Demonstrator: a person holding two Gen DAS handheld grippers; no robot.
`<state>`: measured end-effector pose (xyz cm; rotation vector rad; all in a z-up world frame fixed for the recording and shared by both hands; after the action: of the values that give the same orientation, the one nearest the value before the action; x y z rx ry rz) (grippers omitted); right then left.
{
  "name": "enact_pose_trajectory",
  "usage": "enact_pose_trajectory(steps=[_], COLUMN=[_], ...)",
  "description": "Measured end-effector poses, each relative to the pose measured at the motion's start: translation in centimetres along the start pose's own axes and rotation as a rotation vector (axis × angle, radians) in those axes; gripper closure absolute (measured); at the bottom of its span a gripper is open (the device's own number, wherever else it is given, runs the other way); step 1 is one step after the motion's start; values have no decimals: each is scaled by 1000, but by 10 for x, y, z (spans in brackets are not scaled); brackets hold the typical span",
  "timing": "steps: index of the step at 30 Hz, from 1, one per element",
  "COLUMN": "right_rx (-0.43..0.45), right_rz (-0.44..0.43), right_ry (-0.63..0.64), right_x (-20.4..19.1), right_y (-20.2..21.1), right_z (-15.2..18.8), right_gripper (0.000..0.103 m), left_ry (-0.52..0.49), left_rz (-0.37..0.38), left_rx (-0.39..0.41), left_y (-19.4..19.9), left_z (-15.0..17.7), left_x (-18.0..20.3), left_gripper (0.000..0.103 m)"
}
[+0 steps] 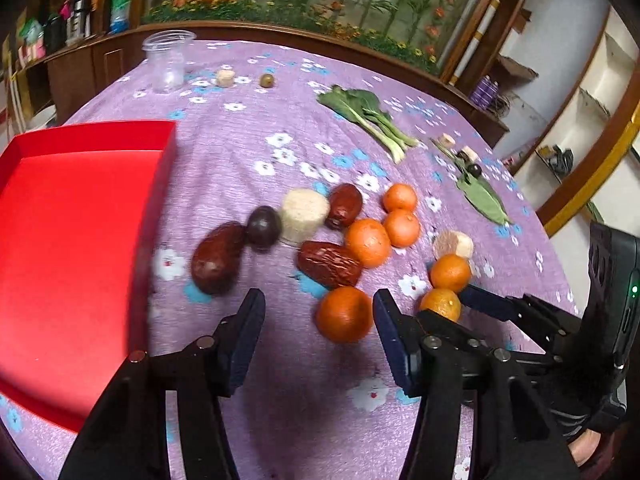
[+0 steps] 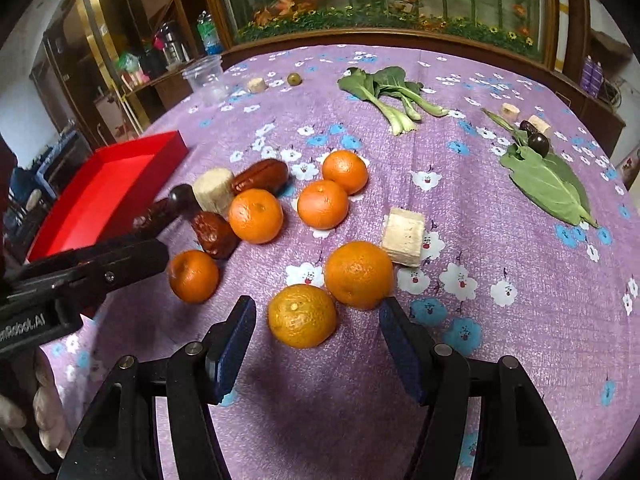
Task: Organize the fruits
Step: 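Grasp an orange with the left tool while the right tool grasps an orange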
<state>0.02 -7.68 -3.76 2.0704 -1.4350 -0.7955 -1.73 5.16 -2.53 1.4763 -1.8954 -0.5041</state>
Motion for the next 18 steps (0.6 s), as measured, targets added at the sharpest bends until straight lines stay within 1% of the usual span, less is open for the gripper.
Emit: enact_pose_trajectory(steps=[2, 4, 5, 8, 11, 18], right_rx=[-3, 1, 2, 6, 8, 5], right_rz=[17, 29, 31, 28, 27, 29], right_ry=[19, 33, 37, 36, 36, 45], right_x=[1, 2, 2, 2, 3, 1], right_y=[-4, -4, -4, -4, -4, -4], right_z=[2, 3, 3, 3, 3, 3], right_gripper=[38, 40, 41, 41, 41, 43], left_ry=[-14, -27, -31, -35, -60, -54], left_rz=[4, 4, 5, 16, 12, 17], left_rx=[-9, -22, -29, -36, -38, -29], left_y=[-6, -12, -16, -21, -25, -27], left_z=[3, 5, 5, 7, 9, 10], left_x=[4, 6, 7, 10, 14, 15], left_gripper=[50, 57, 57, 57, 58, 61])
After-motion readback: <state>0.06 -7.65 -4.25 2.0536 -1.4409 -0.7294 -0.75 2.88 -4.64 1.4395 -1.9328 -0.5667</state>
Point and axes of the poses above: each gripper's, at about its wrist camera, not at the fingertips, and y roughly against the way its jaws point, x to its right, z to its underside, the point moved 8 cm from there along -y, roughly the way its jaws point, and after that the axes turned 10 degrees about x, right-handed, at the moved point
